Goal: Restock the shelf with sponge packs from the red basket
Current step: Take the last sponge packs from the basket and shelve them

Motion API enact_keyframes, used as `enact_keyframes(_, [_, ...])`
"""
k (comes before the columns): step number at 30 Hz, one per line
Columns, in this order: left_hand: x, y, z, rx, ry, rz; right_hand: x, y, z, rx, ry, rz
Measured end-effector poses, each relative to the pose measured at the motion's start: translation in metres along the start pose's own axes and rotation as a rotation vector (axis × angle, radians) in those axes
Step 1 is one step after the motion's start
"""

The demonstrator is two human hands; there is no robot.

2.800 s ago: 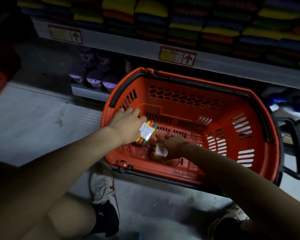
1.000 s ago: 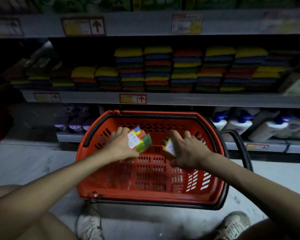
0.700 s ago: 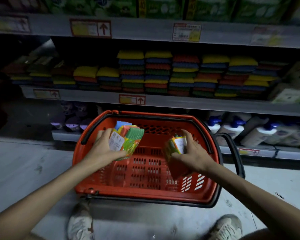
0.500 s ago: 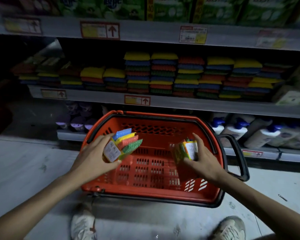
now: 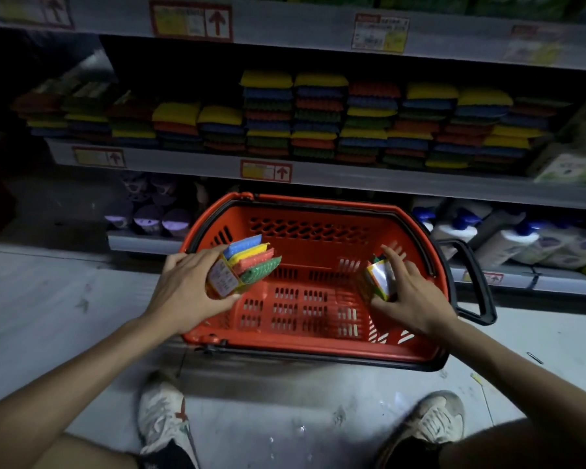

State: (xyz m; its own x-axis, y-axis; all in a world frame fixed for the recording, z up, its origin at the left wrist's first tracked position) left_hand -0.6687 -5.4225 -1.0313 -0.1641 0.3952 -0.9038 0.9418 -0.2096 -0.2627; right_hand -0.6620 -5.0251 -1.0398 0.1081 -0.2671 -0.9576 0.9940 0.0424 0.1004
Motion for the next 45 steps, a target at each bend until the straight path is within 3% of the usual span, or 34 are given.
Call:
enact_keyframes(10, [0.021, -0.011, -0.034, 0.014, 0.012, 0.072, -0.026, 0.014, 0.000, -0.073, 0.000, -0.070])
enact_keyframes(17, [0.013, -0.045, -0.076, -0.380, 0.799, 0.200, -0.055, 0.005, 0.050, -0.021, -0.367, -0.086])
enact_keyframes(22, [-0.007, -0.073, -0.096, -0.518, 1.099, 0.145, -0.082, -0.015, 0.068, 0.042, -0.620, -0.090])
enact_keyframes(27, [-0.022, -0.086, -0.108, -0.533, 1.304, 0.102, -0.096, -0.020, 0.074, 0.046, -0.789, -0.018])
enact_keyframes(33, [-0.022, -0.088, -0.112, -0.542, 1.377, 0.115, -0.084, -0.018, 0.081, -0.036, -0.638, -0.003])
enact_keyframes(38, [-0.031, -0.090, -0.101, -0.562, 1.239, -0.067, -0.100, -0.015, 0.077, -0.016, -0.569, 0.026])
enact_keyframes(45, [-0.037, -0.087, -0.092, -0.502, 1.250, -0.082, -0.120, -0.010, 0.072, -0.022, -0.936, 0.217])
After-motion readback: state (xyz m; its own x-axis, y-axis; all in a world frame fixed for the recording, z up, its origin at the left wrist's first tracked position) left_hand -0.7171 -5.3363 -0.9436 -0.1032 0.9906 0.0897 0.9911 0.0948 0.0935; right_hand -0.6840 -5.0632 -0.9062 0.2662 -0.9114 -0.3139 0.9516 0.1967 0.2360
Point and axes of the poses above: each hand's wrist, its own y-axis away from the middle knuckle, its own x-axis out of the palm, z = x × y, the point moved 2 cm from there along -y, towards the middle knuckle, and after that the axes turned 4 degrees about -z, right-handed, at the moved point
